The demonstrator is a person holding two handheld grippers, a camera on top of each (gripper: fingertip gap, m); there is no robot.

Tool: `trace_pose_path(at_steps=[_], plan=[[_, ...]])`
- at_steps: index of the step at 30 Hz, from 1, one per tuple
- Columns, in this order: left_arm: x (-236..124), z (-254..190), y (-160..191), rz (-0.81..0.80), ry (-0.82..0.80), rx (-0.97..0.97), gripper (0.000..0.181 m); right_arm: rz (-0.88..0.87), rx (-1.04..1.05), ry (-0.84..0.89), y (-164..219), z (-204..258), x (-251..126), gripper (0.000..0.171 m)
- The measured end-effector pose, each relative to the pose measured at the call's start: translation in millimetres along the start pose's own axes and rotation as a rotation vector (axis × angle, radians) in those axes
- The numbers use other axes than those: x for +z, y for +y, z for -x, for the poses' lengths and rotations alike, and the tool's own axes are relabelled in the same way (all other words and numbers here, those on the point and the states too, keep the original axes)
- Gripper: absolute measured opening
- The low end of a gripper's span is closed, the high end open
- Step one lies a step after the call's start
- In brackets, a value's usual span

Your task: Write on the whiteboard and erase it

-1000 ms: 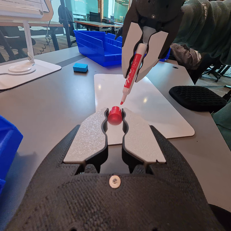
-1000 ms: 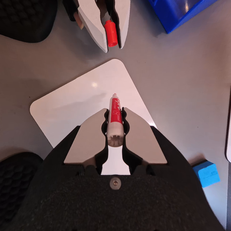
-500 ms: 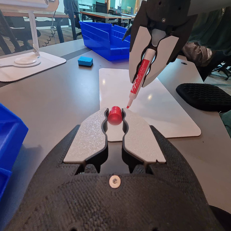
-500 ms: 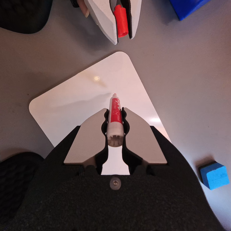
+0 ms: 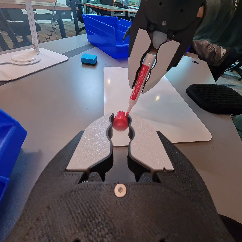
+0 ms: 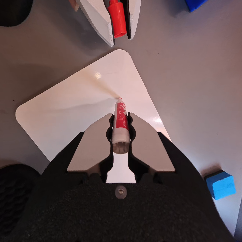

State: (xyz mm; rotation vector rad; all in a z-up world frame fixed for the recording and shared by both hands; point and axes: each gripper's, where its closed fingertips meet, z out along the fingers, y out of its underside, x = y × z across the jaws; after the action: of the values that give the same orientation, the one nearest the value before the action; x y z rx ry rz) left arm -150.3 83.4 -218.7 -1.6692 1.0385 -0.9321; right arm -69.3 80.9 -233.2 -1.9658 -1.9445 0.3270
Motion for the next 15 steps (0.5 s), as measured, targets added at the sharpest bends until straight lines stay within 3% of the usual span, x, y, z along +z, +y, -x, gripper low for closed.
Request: trace_pose_path(at_steps=[15], plan=[[1.4,-1.2,2.7,0.017,0.009,-0.005,0.019,-0.016,-0.073,-0.073,-20.9,24.1,7.3,0.020]])
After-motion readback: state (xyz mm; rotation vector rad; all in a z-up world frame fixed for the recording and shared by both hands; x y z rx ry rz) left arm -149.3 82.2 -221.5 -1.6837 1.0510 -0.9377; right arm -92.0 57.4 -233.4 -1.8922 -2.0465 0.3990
